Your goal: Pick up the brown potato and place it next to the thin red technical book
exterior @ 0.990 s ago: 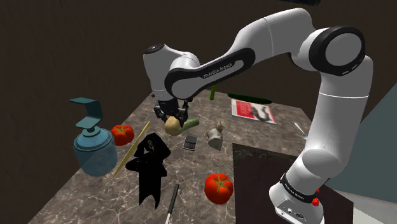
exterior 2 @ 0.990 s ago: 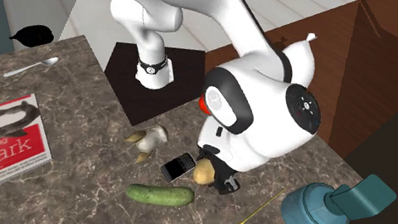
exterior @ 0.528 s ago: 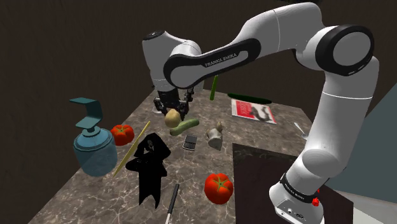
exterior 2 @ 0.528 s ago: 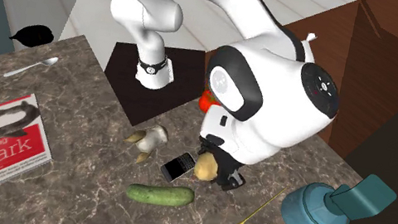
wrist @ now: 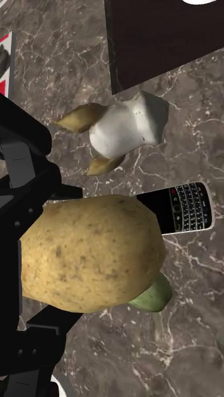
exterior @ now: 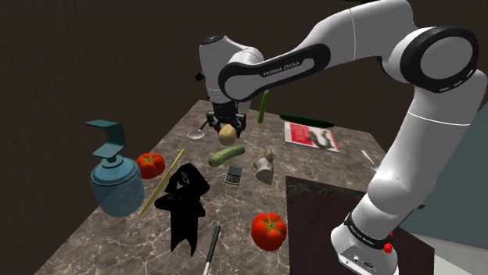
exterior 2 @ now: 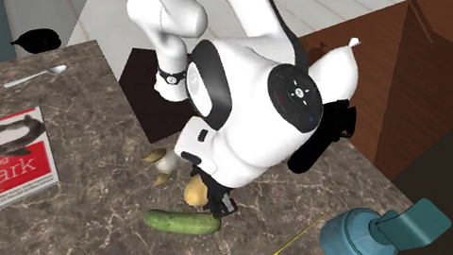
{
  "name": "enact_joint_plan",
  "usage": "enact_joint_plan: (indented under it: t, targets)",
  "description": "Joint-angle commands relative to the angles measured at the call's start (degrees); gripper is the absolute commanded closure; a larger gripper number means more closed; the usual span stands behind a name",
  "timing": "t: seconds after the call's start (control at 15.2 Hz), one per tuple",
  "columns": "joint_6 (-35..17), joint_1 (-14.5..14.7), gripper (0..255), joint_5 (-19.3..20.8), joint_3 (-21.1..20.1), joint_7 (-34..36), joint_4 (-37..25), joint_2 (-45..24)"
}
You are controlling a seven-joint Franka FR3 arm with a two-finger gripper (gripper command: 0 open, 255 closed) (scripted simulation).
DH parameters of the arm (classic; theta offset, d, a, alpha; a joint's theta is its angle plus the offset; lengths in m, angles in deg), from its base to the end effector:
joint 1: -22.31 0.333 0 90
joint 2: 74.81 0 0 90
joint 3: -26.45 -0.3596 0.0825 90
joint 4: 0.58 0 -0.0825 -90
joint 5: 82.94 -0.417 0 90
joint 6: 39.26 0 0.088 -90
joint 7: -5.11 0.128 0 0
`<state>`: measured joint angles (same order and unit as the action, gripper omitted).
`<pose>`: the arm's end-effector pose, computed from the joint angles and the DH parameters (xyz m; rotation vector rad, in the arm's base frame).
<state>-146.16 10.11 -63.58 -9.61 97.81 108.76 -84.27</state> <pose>0.5716 0.2037 0.4224 2.4765 -1.4721 0.1385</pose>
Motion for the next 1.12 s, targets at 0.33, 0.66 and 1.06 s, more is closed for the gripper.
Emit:
enact_joint_plan:
  t: [0.33, 0.66, 1.06]
  targets:
    - [-3.97, -6.22, 255, -0.57, 4.03, -9.75, 4.08, 3.45]
    - [-6.18, -10.1, 255, -0.2, 7.13, -16.2, 5.04, 4.17]
    - [-8.23, -14.37, 255, 0.86, 10.83, -23.44, 3.96, 3.07]
